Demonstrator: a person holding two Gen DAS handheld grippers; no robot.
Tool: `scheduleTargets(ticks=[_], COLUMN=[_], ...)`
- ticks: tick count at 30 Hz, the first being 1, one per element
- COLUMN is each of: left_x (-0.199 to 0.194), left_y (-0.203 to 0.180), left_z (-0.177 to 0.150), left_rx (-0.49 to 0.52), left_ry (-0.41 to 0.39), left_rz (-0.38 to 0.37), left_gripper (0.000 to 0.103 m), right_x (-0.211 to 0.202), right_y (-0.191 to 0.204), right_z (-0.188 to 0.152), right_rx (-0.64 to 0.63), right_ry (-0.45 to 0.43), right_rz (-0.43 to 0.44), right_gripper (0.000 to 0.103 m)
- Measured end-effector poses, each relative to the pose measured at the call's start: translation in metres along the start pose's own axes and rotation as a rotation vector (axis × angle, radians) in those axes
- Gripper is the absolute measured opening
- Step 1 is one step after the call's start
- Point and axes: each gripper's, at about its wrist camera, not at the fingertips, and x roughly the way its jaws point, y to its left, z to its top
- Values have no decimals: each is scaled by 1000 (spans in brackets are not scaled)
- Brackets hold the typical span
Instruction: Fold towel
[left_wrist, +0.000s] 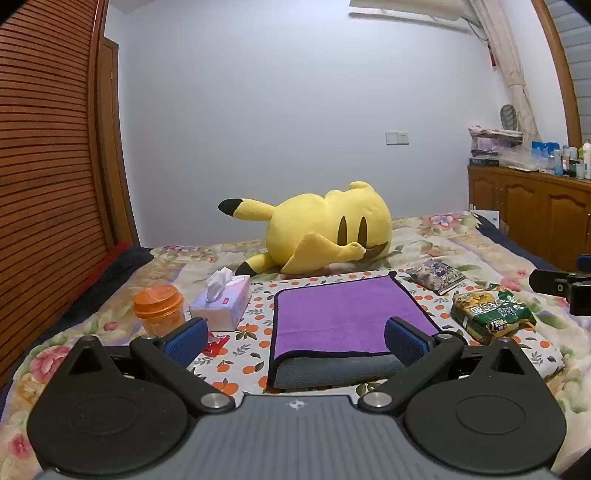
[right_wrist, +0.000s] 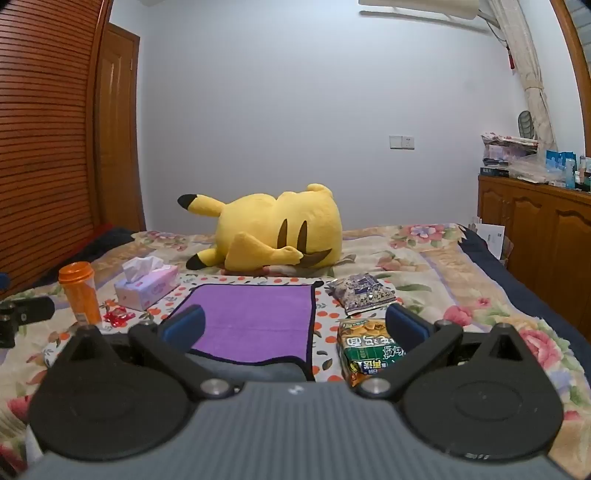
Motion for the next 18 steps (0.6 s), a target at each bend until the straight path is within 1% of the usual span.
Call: scheduleTargets(ticks=[18], left_x=[0], left_y=[0], left_z=[0], left_rx=[-2], left_ry=[0], left_rz=[0], left_gripper=[103], right_x=[0], right_y=[0], right_z=[1], right_rx=[-11], right_ry=[3], right_rz=[-2], right_gripper=[103])
